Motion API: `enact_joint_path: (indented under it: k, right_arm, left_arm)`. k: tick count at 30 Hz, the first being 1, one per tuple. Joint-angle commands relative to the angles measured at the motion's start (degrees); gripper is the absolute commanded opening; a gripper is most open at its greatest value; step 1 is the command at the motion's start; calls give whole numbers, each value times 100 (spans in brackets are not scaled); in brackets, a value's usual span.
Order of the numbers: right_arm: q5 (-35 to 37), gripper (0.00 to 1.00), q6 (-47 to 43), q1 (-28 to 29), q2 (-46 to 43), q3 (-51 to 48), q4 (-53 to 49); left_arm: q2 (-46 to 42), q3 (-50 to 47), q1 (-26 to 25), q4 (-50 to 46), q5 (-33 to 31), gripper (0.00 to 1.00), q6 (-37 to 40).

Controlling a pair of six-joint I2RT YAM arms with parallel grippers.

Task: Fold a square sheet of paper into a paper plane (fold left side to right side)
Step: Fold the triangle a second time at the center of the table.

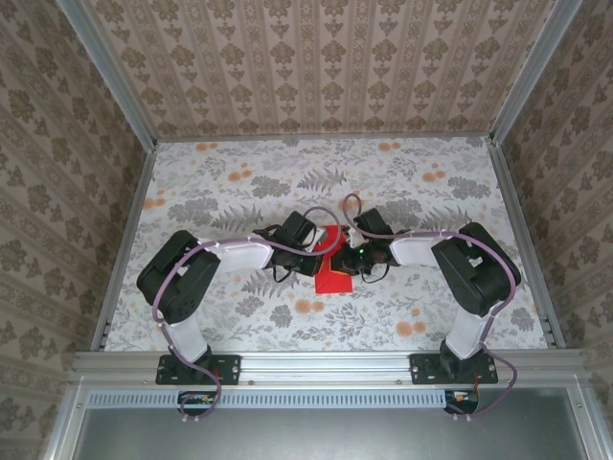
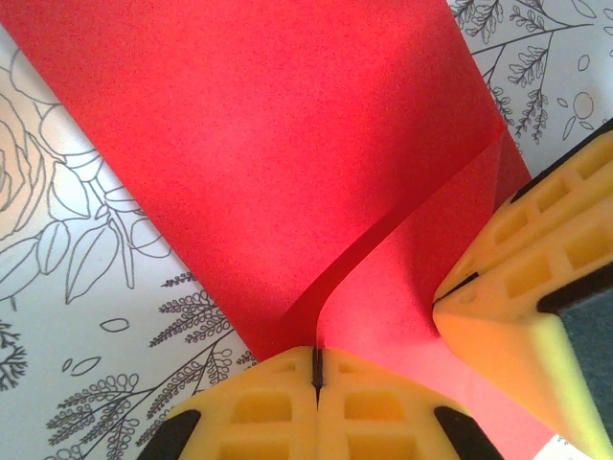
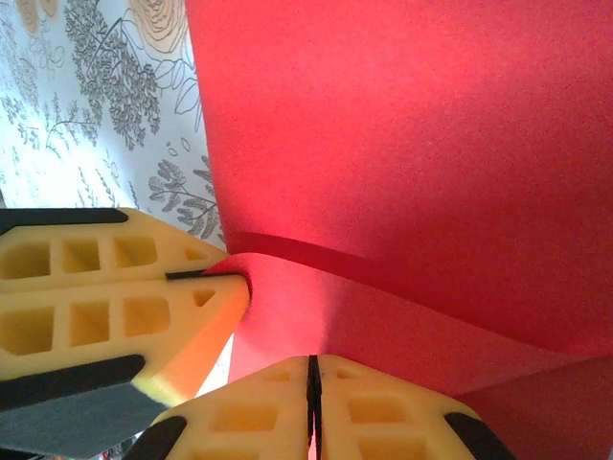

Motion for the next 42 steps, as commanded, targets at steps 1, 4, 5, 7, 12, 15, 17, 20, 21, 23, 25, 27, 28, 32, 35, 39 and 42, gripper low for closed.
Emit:
enact_joint_path:
  k: [1,4,5,7,12,15,17,20,21,23,25,27,28,32,35,39,42]
  right_arm:
    - [154,11,-125,21,103,123,-306]
    - [199,11,-138,23,137,152,-444]
    - [216,11,-143,27,153,160,-492]
    - [233,11,-143,22,179,162,-592]
    - [365,11,-124,20,184,111,-840]
    - [402,11,-103,25,190,57,-890]
    - [406,11,-100,24,198,40,-891]
    - [403,11,-99,23,225,39,-895]
    - [403,11,-99,26,230,47,-906]
    - [394,11,-99,24,244,48,-912]
    - [386,11,-99,23,244,61,-904]
    - [373,11,-99,20,246,74,-898]
    - [376,11,-103,19,244,74,-907]
    - [385,11,-121,26,243,74,-920]
    - [386,11,-134,27,238,82,-939]
    - [377,11,-143,27,243,100,-973]
    - [390,11,-158,27,243,101,-1000]
  left_arm:
    - [39,-1,-53,-326,-132,1,107]
    - [48,13,-52,-335,-132,1,104]
    - [50,16,-54,-335,-125,1,105]
    - [40,19,-52,-335,-132,1,105]
    - [-128,91,-47,-307,-74,8,59]
    - [-312,181,-47,-334,-2,15,7]
    - [-465,223,-29,-387,3,21,-39]
    - [-742,226,14,-545,-9,28,-89]
    - [-871,213,23,-598,-2,30,-110]
    - [-1085,144,52,-654,94,31,-166]
    - [-1269,53,65,-637,360,30,-248]
    - [-1365,-111,70,-453,853,28,-450]
    - [-1367,-191,63,-316,1084,27,-563]
    - [-1234,-557,46,423,1921,25,-1108]
    - [-987,-611,2,681,2166,25,-1266]
    - [-575,-425,-55,635,2302,25,-1280]
    - [-381,-290,-99,415,2196,25,-1189]
